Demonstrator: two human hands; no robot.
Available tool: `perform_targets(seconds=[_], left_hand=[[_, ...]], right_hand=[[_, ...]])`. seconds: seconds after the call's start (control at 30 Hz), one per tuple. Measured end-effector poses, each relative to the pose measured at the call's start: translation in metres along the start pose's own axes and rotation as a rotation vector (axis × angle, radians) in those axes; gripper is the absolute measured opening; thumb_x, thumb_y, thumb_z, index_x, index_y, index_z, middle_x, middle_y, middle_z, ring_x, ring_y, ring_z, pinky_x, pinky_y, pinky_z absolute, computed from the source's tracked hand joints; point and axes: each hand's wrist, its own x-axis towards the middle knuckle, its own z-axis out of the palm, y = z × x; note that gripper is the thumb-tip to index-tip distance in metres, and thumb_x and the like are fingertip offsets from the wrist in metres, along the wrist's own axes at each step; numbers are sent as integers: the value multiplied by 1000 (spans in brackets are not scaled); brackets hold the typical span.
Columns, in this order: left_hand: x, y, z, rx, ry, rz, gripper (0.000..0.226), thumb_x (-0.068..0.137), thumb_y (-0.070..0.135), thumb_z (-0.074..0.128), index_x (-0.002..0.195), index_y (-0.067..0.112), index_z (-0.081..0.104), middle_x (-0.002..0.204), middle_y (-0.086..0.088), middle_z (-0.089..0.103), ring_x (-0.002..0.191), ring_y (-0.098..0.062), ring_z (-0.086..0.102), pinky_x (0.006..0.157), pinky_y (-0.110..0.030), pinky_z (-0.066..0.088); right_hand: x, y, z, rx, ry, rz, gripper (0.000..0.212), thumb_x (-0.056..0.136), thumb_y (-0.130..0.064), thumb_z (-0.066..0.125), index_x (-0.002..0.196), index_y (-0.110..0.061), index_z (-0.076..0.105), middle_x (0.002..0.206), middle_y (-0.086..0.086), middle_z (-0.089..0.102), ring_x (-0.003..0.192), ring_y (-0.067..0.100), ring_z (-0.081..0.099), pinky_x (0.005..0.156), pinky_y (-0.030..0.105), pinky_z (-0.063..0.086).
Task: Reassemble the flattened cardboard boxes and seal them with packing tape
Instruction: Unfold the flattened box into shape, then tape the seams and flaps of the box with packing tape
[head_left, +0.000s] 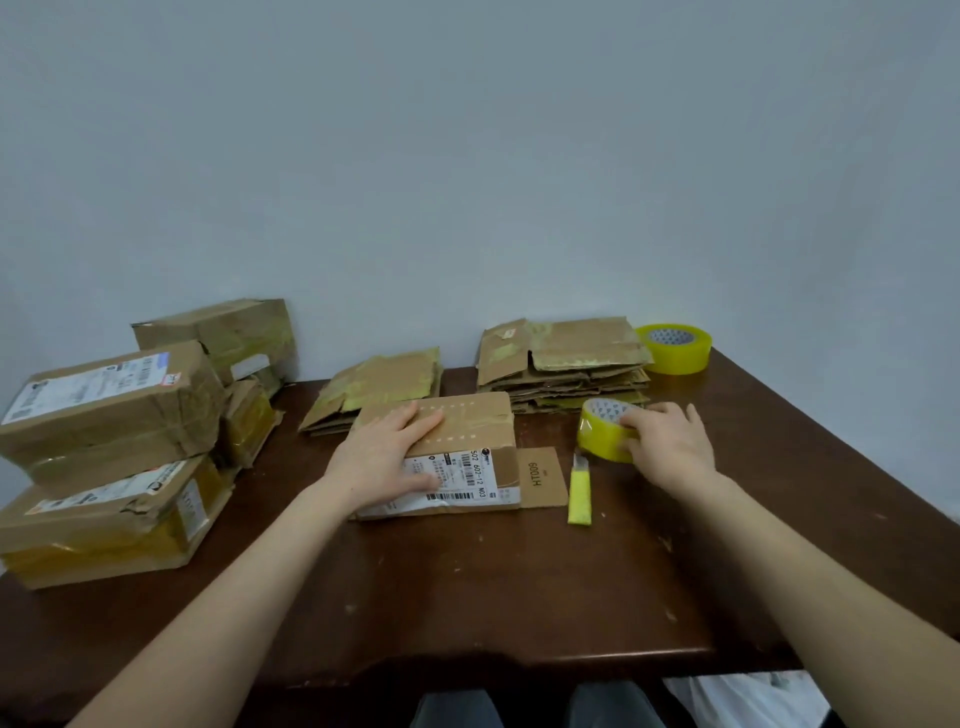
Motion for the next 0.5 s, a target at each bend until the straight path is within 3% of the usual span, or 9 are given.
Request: perform_targets(seconds=[0.03,0.1,0.17,0.23,0.33,0.4,0.5], left_hand=[[1,-1,0,8,-8,-4,90,80,64,58,150,41,6,161,3,5,145,-19,16,117,-42,20],[1,-1,-1,12,-7,0,89,81,64,57,150,40,6,161,3,5,146,-18,14,117,-40,20],[-1,0,-1,10,4,6,87,82,61,57,150,39,7,161,3,4,146,-17,13,117,-37,19],[-2,2,-3,-9,7,8,82,86,57,55,151,37,9,161,3,5,146,-16,11,116,-34,16],[-4,0,-8,-102,-26,19,76,84,59,35,151,29,18,160,1,8,146,-15,12,115,-29,11],[-2,-7,-9,-317,-17,7,80,79,57,17,149,19,28,158,-2,17,145,-15,16,115,-25,10],[0,-12,-7,-967,168,-151,52,97,38,28,139,13,46,144,-5,46,134,-19,40,111,-29,27]], right_hand=[[4,-2,-6,67,50,0,33,98,-28,49,129,-28,56,135,8,53,133,24,36,118,43,11],[12,-12,-22,270,158,-32,31,97,-27,53,127,-21,60,127,10,60,124,28,47,112,41,28],[15,-29,-43,547,228,-126,27,97,-21,54,121,-13,63,114,8,66,110,26,56,87,29,40],[16,-55,-61,781,203,-235,22,97,-18,52,108,-6,67,98,9,66,92,18,56,68,25,32],[17,-105,-78,938,28,-354,34,98,-23,50,88,7,61,76,16,50,75,15,44,65,30,28],[22,-135,-81,868,-72,-420,35,99,-25,49,77,2,56,73,9,42,69,14,38,63,31,25],[32,-167,-75,704,-193,-466,34,98,-27,47,72,-6,51,71,8,41,65,15,38,56,28,29]])
